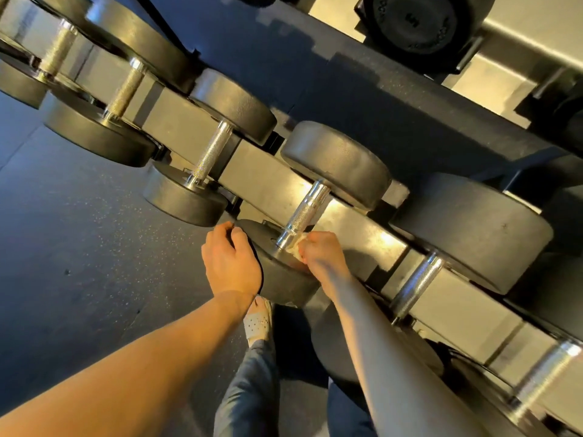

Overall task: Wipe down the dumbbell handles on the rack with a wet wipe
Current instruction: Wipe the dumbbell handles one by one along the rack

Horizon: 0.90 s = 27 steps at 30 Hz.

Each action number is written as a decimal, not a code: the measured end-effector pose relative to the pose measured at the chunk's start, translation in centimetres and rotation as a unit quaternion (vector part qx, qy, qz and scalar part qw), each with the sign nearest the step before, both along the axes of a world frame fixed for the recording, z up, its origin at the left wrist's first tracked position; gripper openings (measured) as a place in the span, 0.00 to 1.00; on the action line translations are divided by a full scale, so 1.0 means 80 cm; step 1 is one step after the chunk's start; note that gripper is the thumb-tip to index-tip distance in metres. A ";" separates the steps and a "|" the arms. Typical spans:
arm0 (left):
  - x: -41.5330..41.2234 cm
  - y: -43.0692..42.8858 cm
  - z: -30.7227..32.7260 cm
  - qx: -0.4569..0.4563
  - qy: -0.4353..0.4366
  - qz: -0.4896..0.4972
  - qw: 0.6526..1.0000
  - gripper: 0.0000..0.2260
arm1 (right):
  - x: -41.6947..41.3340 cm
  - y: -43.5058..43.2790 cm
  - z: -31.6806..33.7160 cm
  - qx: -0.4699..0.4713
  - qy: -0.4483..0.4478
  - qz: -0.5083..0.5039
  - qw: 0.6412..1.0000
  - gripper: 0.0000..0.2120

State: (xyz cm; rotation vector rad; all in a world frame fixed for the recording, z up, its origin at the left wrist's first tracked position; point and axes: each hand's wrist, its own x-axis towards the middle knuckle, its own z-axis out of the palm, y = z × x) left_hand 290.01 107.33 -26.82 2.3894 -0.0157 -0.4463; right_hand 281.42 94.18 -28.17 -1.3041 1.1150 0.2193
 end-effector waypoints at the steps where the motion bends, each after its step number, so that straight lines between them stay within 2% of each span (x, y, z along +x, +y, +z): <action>1: -0.001 -0.002 0.004 0.002 -0.006 -0.002 1.000 0.16 | -0.002 -0.004 0.004 0.008 0.014 0.013 1.000 0.10; 3: 0.000 -0.003 0.010 0.010 -0.004 -0.010 1.000 0.16 | -0.005 -0.010 0.019 0.051 0.031 -0.058 0.997 0.09; 6: 0.013 0.001 0.016 0.050 0.033 -0.063 0.996 0.19 | -0.011 0.000 0.052 0.111 -0.041 -0.228 0.966 0.11; 8: 0.029 0.007 0.028 0.059 0.011 -0.158 0.986 0.20 | -0.010 0.011 0.063 0.106 -0.089 -0.255 0.957 0.12; 10: 0.048 0.005 0.046 0.014 -0.046 -0.271 0.961 0.14 | -0.003 0.016 0.071 0.069 -0.111 -0.268 0.954 0.12; 11: 0.058 -0.003 0.056 -0.017 -0.035 -0.312 0.949 0.11 | 0.002 0.016 0.072 0.047 -0.121 -0.270 0.954 0.12; 12: 0.065 -0.016 0.065 -0.050 0.018 -0.331 0.942 0.09 | 0.006 0.015 0.074 0.022 -0.129 -0.263 0.956 0.13; 14: 0.073 -0.050 0.072 -0.111 0.202 -0.314 0.921 0.08 | 0.016 0.012 0.076 -0.028 -0.125 -0.227 0.965 0.14; 16: 0.073 -0.079 0.069 -0.137 0.306 -0.280 0.899 0.11 | 0.023 0.009 0.081 -0.052 -0.126 -0.184 0.973 0.17; 19: 0.073 -0.099 0.056 -0.123 0.304 -0.227 0.917 0.05 | 0.022 0.000 0.092 -0.090 -0.106 -0.116 0.983 0.19; 21: 0.073 -0.106 0.045 -0.130 0.304 -0.158 0.931 0.05 | 0.013 -0.009 0.109 -0.210 -0.034 -0.063 0.975 0.17; 23: 0.074 -0.113 0.037 -0.143 0.284 -0.106 0.942 0.11 | 0.007 -0.024 0.132 -0.383 0.012 -0.073 0.921 0.12; 24: 0.073 -0.117 0.033 -0.147 0.277 -0.095 0.945 0.15 | 0.008 -0.036 0.137 -0.440 0.016 -0.098 0.892 0.11; 25: 0.072 -0.124 0.031 -0.149 0.277 -0.095 0.944 0.17 | 0.014 -0.050 0.136 -0.479 0.024 -0.119 0.870 0.10; 27: 0.071 -0.141 0.025 -0.147 0.285 -0.094 0.942 0.14 | 0.035 -0.076 0.120 -0.521 0.053 -0.122 0.843 0.11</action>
